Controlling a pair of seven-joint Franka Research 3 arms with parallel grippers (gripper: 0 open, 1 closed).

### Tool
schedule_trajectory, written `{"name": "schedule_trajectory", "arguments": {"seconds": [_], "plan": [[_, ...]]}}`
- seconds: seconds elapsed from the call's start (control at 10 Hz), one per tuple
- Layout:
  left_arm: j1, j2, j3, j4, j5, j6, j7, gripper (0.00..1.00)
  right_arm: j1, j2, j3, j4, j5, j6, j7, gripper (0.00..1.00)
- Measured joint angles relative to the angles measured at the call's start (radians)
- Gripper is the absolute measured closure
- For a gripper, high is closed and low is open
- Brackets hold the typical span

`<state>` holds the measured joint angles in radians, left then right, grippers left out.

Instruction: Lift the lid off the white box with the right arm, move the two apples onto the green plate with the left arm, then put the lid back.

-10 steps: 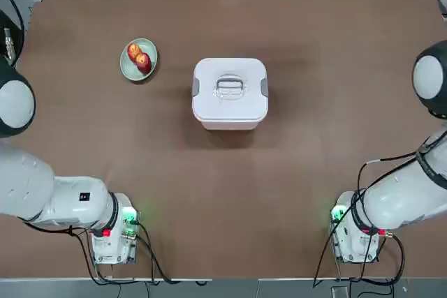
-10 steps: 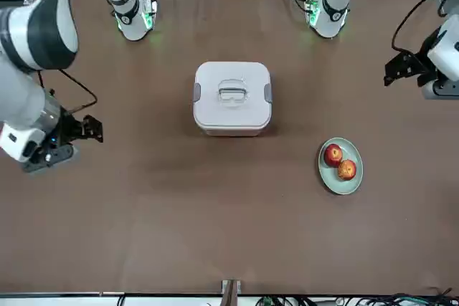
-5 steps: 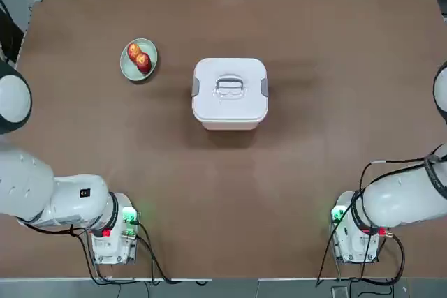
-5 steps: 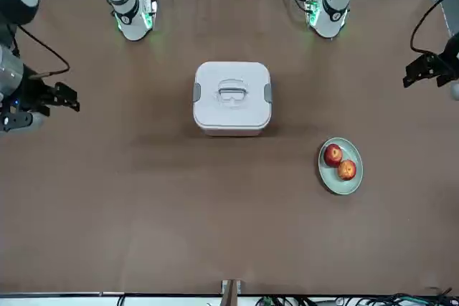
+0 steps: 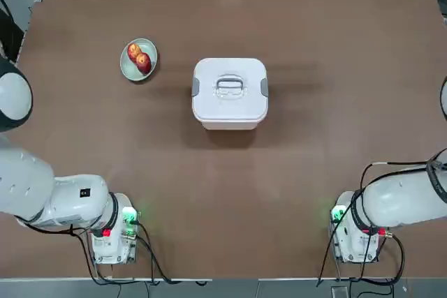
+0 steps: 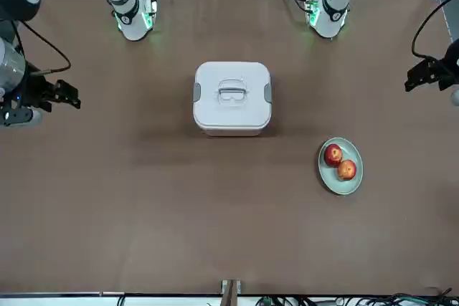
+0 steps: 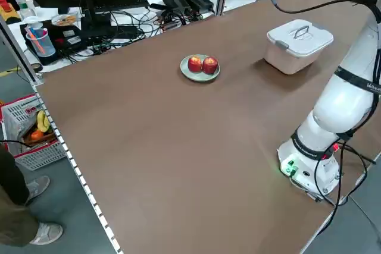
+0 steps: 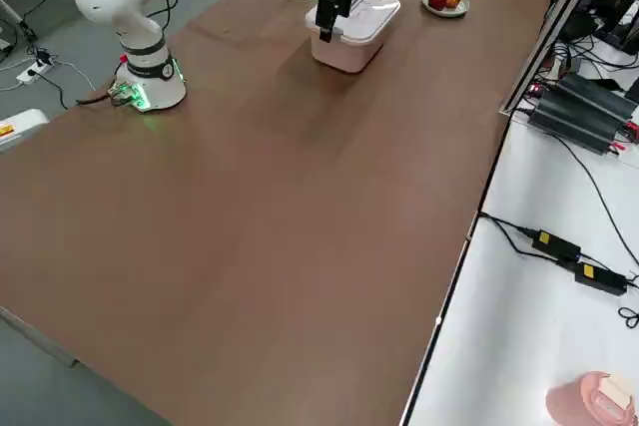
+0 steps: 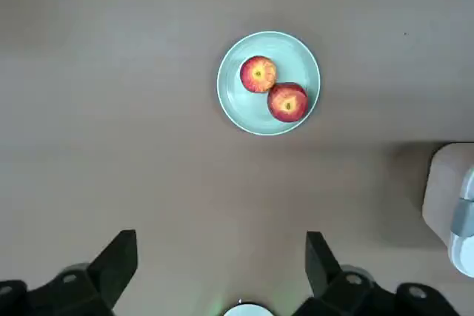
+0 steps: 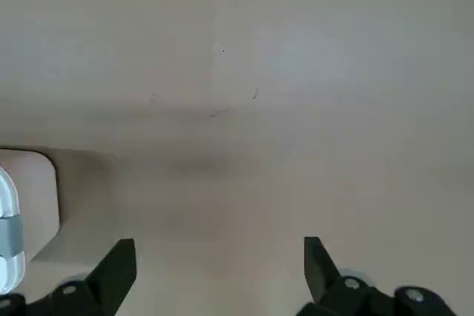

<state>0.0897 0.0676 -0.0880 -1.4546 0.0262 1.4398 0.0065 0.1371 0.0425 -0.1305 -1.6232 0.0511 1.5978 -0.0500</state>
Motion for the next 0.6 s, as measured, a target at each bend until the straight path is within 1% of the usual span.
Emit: {"name": "schedule_trajectory", "arguments": {"seconds": [0.3,0.6], "plan": [[-0.013,0.001,-0.007,0.000,0.000,0.000,-0.001,0.00,-0.026,-0.018,-0.002,-0.006,-0.027,0.001,-0.021,0.00],[-0.015,0.001,-0.010,0.000,0.000,0.000,-0.001,0.00,-0.027,-0.024,-0.003,-0.006,-0.055,0.005,-0.038,0.00]]}}
